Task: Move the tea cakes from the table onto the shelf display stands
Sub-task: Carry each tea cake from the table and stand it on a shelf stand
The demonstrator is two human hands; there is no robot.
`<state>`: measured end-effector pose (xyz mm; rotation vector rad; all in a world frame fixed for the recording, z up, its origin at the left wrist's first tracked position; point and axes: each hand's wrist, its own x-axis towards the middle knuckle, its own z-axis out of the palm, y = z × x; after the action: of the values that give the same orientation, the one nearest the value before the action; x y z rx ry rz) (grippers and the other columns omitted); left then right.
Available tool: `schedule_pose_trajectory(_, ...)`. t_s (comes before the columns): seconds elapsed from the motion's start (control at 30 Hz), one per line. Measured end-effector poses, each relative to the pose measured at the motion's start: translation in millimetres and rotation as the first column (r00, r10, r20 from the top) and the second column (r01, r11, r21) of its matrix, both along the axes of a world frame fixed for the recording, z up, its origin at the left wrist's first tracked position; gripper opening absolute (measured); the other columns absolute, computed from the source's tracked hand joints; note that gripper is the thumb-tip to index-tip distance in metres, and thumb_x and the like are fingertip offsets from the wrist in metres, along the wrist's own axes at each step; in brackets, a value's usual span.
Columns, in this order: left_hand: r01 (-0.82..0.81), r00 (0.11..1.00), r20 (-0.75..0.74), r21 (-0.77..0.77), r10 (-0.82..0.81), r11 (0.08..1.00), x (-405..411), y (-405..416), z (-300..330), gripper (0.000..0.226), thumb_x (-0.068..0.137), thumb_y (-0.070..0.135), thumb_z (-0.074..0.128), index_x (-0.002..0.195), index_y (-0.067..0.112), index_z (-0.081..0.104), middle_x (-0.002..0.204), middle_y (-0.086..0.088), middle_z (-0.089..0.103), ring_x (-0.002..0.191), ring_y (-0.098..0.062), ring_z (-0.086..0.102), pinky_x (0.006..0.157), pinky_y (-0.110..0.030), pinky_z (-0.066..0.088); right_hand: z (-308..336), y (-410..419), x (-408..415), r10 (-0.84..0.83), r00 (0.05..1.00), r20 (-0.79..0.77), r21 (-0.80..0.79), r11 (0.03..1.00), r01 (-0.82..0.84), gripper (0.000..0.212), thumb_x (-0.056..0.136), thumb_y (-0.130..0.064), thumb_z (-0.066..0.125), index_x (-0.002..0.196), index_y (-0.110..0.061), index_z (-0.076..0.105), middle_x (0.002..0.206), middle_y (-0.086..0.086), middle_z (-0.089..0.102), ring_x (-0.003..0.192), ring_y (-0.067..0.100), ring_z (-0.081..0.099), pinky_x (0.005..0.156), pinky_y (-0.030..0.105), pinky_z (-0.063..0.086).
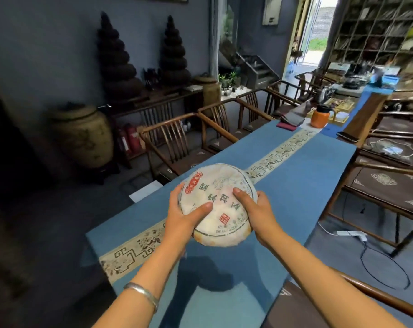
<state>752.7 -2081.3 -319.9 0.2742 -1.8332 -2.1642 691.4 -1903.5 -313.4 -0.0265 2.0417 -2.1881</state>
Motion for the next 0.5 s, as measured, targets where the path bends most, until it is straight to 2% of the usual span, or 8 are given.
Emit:
schedule_pose_trajectory(0.07,-0.06,0.996,-0.06,-0.012,0.06,0.998,31,-32,26,0.083,0.06,0.023,0.09,0.131,0.038,0.049,0.123,0.012,0.062,0.109,-0.008,0.064,0.083,-0.031,0.059,25,-37,20,0.069,0.996,-0.053,-0.033,0.997,-0.07,0.038,0.086,-0.031,0.075,0.11,-0.003,0.066,0.102,0.017,0.076,0.092,0.028,0.075,0.077,0.04,0.062)
schedule_pose_trajectory(0.13,-0.133,0.986,-0.114,-0.064,0.125,0.989,66,-65,49,0.081,0.059,0.027,0.088,0.128,0.043,0.049,0.123,0.017,0.06,0.107,-0.002,0.064,0.084,-0.027,0.058,48,-75,43,0.133,0.987,-0.088,-0.065,0.988,-0.139,0.049,0.082,-0.04,0.076,0.105,0.002,0.066,0.102,0.022,0.074,0.093,0.029,0.074,0.078,0.043,0.062)
schedule_pose_trajectory(0.2,-0.207,0.968,-0.166,-0.09,0.19,0.974,105,-97,71,0.082,0.058,0.033,0.09,0.126,0.047,0.048,0.123,0.021,0.059,0.107,0.003,0.062,0.082,-0.024,0.058,70,-113,66,0.2,0.974,-0.105,-0.095,0.973,-0.21,0.067,0.077,-0.05,0.076,0.106,0.008,0.06,0.109,0.027,0.069,0.1,0.033,0.07,0.089,0.051,0.057)
schedule_pose_trajectory(0.3,-0.33,0.922,-0.243,-0.082,0.302,0.94,168,-143,100,0.087,0.054,0.035,0.09,0.129,0.043,0.049,0.128,0.016,0.058,0.117,-0.006,0.06,0.09,-0.034,0.056,103,-175,107,0.324,0.931,-0.169,-0.096,0.935,-0.343,0.063,0.076,-0.052,0.075,0.111,-0.002,0.06,0.115,0.019,0.068,0.104,0.027,0.069,0.095,0.048,0.054)
schedule_pose_trajectory(0.37,-0.423,0.877,-0.267,-0.036,0.4,0.905,215,-172,118,0.09,0.052,0.032,0.091,0.131,0.038,0.049,0.131,0.009,0.058,0.119,-0.013,0.059,0.093,-0.04,0.056,124,-218,141,0.43,0.871,-0.237,-0.097,0.882,-0.462,0.049,0.073,-0.05,0.079,0.104,-0.015,0.066,0.106,0.009,0.072,0.096,0.017,0.072,0.084,0.033,0.06)
schedule_pose_trajectory(0.4,-0.473,0.849,-0.272,-0.011,0.453,0.881,240,-187,126,0.089,0.051,0.03,0.093,0.129,0.039,0.05,0.131,0.006,0.059,0.119,-0.015,0.06,0.093,-0.041,0.057,136,-239,161,0.479,0.835,-0.271,-0.088,0.852,-0.517,0.054,0.07,-0.051,0.081,0.106,-0.015,0.063,0.107,0.008,0.07,0.094,0.014,0.073,0.079,0.029,0.06)
schedule_pose_trajectory(0.47,-0.567,0.778,-0.288,0.06,0.558,0.821,291,-216,144,0.088,0.049,0.025,0.096,0.123,0.042,0.052,0.129,0.002,0.062,0.117,-0.019,0.063,0.092,-0.045,0.057,158,-283,202,0.568,0.759,-0.318,-0.043,0.791,-0.61,0.073,0.068,-0.051,0.082,0.118,-0.007,0.053,0.116,0.012,0.066,0.1,0.018,0.071,0.084,0.036,0.06)
schedule_pose_trajectory(0.5,-0.607,0.738,-0.304,0.091,0.602,0.79,317,-229,153,0.087,0.049,0.022,0.094,0.124,0.04,0.053,0.128,0.0,0.064,0.115,-0.02,0.064,0.091,-0.046,0.057,167,-303,224,0.609,0.71,-0.354,-0.024,0.753,-0.657,0.075,0.07,-0.046,0.082,0.123,-0.004,0.051,0.12,0.014,0.065,0.104,0.021,0.07,0.088,0.041,0.059)
